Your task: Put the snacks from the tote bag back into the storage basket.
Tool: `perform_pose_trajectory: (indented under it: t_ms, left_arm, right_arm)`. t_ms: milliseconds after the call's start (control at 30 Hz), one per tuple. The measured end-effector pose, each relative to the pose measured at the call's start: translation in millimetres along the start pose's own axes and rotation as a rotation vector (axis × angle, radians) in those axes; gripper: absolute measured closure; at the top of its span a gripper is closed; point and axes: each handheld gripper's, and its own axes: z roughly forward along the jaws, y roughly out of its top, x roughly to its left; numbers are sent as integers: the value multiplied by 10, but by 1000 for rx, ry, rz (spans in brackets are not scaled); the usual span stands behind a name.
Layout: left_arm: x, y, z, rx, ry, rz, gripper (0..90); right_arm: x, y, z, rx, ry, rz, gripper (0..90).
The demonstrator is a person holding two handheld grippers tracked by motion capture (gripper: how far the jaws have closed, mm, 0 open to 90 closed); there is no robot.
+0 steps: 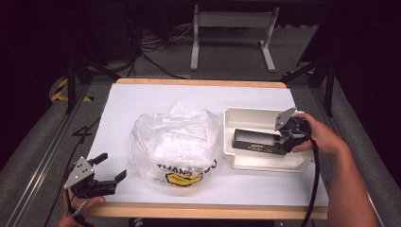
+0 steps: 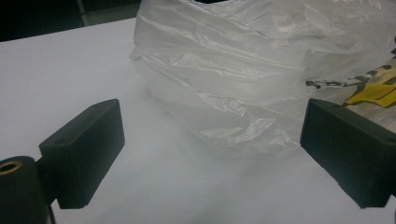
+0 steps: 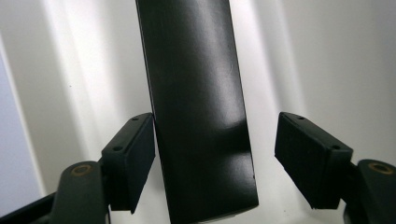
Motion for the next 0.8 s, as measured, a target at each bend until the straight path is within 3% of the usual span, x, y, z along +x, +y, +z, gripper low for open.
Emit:
perform_pose_trajectory:
  t_ms: [200, 300, 367, 567, 800]
  left_arm:
    - [5, 2, -10, 3, -1, -2, 73]
    - [4, 1, -9, -3, 2, -2, 73]
    - [0, 2, -4, -4, 1, 0, 72]
    - [-3, 12, -17, -1, 3, 3, 72]
    - [7, 13, -11, -4, -5, -1, 72]
  right_arm:
    - [4, 4, -22, -8, -54, -6, 322]
    - [17, 15, -77, -59, -82, -7, 335]
    - [51, 25, -140, -125, -79, 4, 333]
    - [105, 40, -215, -173, -125, 7, 328]
    - [173, 13, -331, -273, -182, 94, 305]
